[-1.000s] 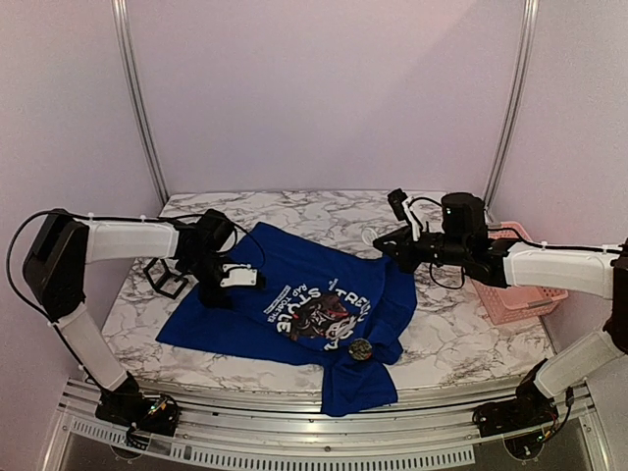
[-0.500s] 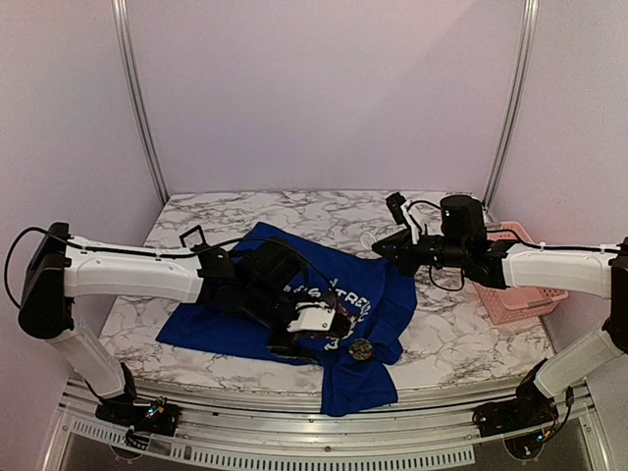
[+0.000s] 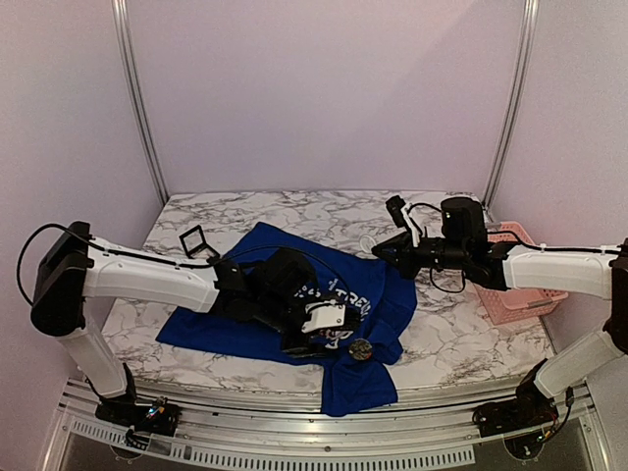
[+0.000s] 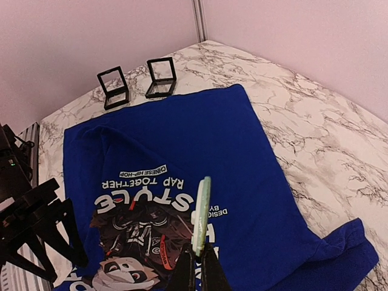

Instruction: Pin the brooch onto the clothing

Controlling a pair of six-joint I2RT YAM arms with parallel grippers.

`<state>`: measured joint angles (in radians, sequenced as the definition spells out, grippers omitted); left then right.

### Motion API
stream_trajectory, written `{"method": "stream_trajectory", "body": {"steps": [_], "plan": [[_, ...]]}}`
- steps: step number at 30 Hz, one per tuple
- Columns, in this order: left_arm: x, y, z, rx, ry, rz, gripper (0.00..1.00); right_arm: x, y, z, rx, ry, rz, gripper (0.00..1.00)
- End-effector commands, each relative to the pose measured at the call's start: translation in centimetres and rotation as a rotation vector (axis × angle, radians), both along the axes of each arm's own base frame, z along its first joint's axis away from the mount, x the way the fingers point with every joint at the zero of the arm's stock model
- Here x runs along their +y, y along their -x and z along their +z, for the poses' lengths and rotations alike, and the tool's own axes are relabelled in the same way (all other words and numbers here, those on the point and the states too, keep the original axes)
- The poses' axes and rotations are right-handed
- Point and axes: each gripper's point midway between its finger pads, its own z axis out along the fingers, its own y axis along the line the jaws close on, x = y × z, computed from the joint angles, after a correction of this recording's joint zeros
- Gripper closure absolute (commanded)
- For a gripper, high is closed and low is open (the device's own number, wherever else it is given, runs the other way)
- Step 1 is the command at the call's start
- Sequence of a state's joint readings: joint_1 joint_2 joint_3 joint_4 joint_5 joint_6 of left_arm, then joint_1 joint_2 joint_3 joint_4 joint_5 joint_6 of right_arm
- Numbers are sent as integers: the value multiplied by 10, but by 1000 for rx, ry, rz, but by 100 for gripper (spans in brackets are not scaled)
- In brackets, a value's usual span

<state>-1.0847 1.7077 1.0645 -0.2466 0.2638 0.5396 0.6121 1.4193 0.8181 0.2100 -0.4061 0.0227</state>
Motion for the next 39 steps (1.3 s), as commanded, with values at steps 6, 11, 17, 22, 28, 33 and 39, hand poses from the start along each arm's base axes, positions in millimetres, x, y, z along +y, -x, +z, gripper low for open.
{"method": "stream_trajectory", "body": {"steps": [6,11,17,22,28,33,39], "plan": [[-7,-17,-21,-24,8,140,50,-1,3,13,-36,-22,18,100],[-3,-11,-28,2,-3,126,72,-3,4,10,-35,-14,16,100],[-3,-13,15,3,20,133,100,3,5,12,-69,-21,56,100],[0,7,70,114,-31,67,100,17,9,7,-76,-28,84,100],[6,8,101,160,-113,101,100,34,26,10,-147,-16,134,100],[4,5,112,238,-145,196,100,33,43,18,-166,-76,147,100],[5,9,115,418,-284,352,100,32,49,19,-99,-112,128,100]]}}
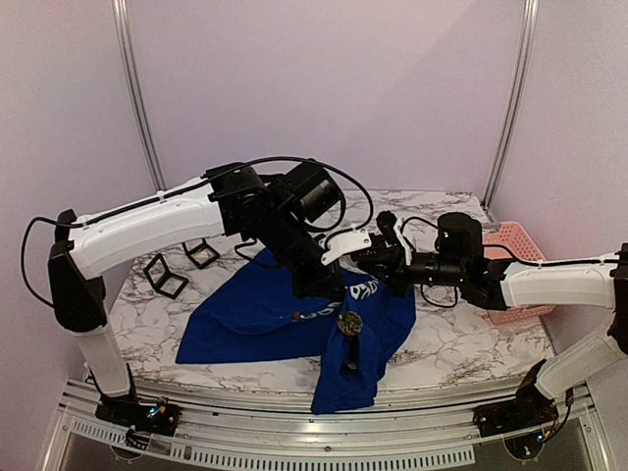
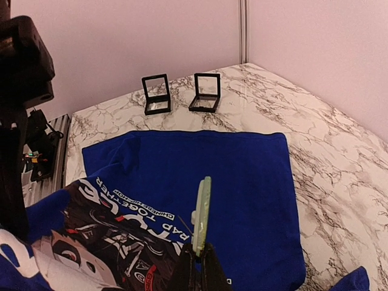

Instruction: Pin the brooch onto the clothing

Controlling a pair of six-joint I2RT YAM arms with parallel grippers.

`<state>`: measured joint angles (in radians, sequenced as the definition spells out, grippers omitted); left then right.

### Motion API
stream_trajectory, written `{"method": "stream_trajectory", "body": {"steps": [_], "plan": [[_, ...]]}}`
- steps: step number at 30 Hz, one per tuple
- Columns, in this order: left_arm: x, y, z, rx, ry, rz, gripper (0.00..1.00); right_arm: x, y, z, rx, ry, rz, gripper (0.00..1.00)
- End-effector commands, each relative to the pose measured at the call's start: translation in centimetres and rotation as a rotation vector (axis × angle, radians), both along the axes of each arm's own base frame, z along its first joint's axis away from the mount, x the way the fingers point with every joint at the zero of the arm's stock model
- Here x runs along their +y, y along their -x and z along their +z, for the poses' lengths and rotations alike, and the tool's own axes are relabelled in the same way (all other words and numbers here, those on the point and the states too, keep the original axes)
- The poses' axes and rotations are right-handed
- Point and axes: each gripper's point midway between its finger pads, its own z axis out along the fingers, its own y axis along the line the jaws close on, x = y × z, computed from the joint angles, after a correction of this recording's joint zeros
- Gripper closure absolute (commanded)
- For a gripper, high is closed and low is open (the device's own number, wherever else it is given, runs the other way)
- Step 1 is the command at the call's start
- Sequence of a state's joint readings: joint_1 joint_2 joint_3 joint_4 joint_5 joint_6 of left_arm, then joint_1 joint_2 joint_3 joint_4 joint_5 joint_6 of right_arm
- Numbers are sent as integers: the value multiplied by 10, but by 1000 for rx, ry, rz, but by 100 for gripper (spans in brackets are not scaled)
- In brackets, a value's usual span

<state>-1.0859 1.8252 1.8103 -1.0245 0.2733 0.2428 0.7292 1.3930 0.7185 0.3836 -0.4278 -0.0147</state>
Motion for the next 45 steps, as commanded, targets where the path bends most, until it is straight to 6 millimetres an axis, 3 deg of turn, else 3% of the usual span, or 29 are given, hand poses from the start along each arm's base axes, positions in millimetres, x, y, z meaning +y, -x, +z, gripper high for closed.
{"method": "stream_trajectory", "body": {"steps": [1,4,6,10,16,20,26,31,34,36,42,45], "plan": [[21,13,-14,159,-156,110,100,-1,2,14,13,-61,-27,100],[16,-1,-17,123,-127,123,100,-4,-12,16,23,-60,-98,100],[9,-27,-19,145,-103,187,100,-11,-28,14,62,-45,-168,100],[-1,-79,-41,191,-109,303,100,-33,-55,-1,152,-20,-317,100],[-12,-100,-83,155,-144,286,100,-57,-72,-7,198,-11,-478,100],[-15,-101,-94,160,-153,278,95,-60,-71,-7,213,-20,-493,100],[0,-84,-94,181,-160,204,61,-60,-71,-3,223,-41,-499,100],[33,-76,-74,182,-164,168,49,-54,-68,1,208,-47,-457,100],[61,-69,-56,104,-146,78,38,-50,-67,-2,168,-16,-416,100],[70,-67,-44,11,-64,21,32,-46,-67,-4,123,6,-384,100],[44,-67,-26,-116,330,45,22,-34,-56,-4,-140,46,-227,100],[30,-77,-38,-55,385,129,21,-32,-50,-5,-254,68,-173,100]]}}
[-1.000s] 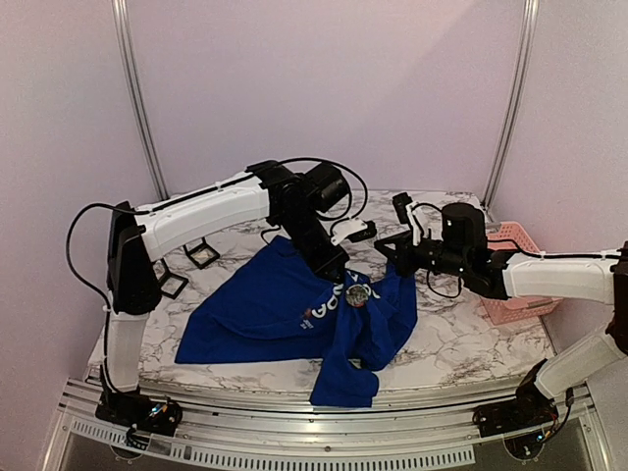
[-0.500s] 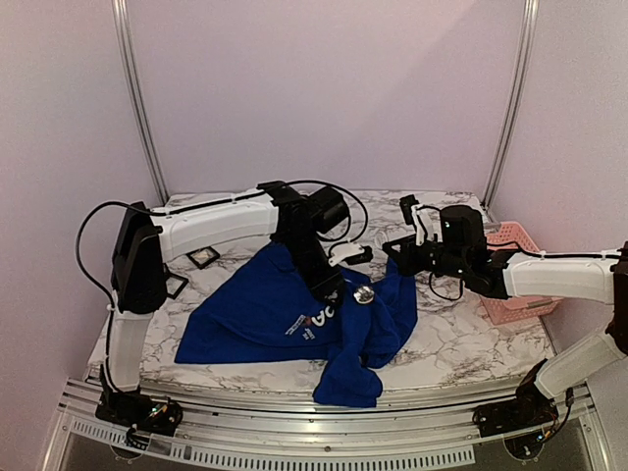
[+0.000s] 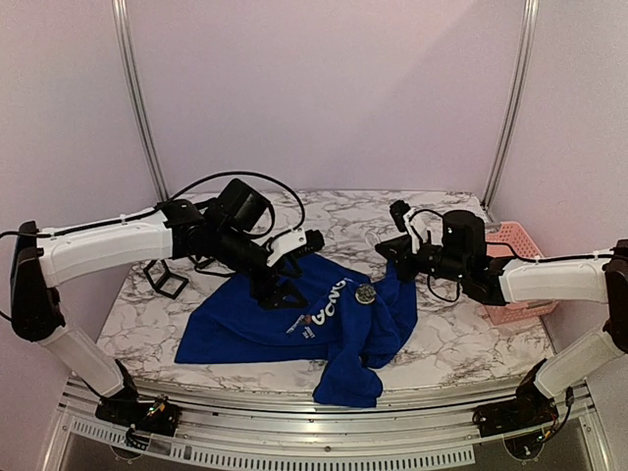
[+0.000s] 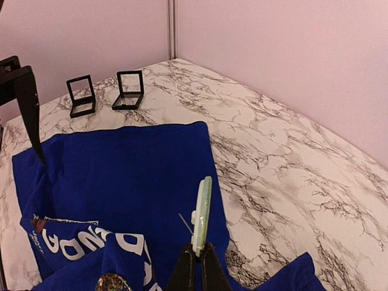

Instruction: Pin the brooch onto the clothing

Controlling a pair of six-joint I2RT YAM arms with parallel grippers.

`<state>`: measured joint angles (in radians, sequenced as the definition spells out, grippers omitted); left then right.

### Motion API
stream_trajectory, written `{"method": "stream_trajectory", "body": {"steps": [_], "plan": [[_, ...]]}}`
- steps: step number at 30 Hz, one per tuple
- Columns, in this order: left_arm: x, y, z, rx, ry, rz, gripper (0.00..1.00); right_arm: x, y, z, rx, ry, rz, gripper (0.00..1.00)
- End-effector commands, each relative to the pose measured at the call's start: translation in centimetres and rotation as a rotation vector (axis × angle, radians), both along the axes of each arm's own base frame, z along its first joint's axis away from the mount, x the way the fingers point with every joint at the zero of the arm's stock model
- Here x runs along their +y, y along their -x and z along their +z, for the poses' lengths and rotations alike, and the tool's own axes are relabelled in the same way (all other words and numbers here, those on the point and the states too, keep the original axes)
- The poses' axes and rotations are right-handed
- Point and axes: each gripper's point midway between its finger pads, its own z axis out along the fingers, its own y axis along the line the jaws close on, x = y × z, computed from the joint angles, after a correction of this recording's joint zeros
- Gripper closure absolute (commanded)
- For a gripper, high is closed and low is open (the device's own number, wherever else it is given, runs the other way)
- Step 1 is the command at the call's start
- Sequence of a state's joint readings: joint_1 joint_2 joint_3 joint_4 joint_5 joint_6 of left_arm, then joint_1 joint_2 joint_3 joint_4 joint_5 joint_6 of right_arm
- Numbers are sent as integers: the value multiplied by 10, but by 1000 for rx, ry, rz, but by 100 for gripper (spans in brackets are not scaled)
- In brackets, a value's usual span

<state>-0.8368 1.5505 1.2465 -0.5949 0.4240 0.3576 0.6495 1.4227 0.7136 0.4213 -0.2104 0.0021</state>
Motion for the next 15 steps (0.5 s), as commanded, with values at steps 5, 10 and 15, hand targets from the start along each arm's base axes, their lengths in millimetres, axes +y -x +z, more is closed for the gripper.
{"method": "stream_trajectory", "body": {"steps": [5,10,15], "plan": [[-59,-39,-10,34,312,117,25,15,15,-11,-318,122,195,100],[-60,-56,-34,46,320,211,36,20,32,-19,-426,109,289,100],[-73,-61,-39,80,368,237,42,29,29,-38,-400,129,334,100]]}}
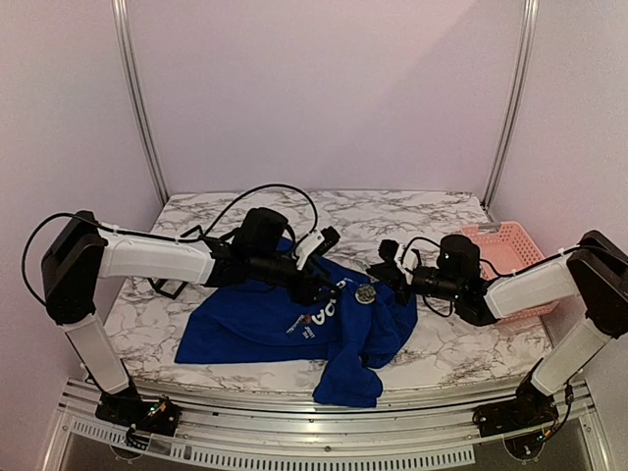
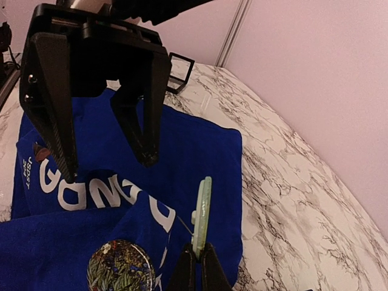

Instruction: Pin the brooch onto the clothing

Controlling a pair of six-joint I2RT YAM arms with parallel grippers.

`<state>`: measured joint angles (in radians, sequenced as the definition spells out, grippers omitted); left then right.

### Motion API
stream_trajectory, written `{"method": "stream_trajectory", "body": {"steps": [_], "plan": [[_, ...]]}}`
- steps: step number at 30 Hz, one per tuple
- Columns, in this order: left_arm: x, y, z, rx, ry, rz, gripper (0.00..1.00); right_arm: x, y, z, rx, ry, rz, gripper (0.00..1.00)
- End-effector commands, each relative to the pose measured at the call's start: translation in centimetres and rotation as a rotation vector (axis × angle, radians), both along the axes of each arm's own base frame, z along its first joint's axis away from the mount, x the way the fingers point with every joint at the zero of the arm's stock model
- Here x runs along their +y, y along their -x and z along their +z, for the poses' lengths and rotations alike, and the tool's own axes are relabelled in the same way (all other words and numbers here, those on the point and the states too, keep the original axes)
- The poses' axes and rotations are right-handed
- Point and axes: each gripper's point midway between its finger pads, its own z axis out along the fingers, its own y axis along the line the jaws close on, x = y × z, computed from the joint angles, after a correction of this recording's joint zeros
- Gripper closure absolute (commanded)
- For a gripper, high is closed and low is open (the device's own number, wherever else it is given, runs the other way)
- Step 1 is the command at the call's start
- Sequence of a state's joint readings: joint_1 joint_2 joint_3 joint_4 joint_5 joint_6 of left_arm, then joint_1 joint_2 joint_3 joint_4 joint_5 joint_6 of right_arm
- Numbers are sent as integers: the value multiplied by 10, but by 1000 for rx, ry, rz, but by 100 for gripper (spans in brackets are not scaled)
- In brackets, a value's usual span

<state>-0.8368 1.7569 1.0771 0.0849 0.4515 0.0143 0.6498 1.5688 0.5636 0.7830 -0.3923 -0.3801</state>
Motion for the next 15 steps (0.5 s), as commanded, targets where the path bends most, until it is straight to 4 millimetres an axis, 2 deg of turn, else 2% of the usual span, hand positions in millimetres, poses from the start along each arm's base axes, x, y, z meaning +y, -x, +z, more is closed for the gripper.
{"method": "stream_trajectory", "body": {"steps": [1,4,9,15], "plan": [[-14,-16,2,-6,85,66,44,12,3,1,-64,-5,78,100],[-15,-19,-8,-14,67,76,50,14,2,-4,-57,9,83,100],[-16,-12,-11,-23,51,46,75,17,3,-11,-50,19,107,100],[-10,-2,-24,-23,9,29,72,19,1,-12,-54,18,106,100]]}}
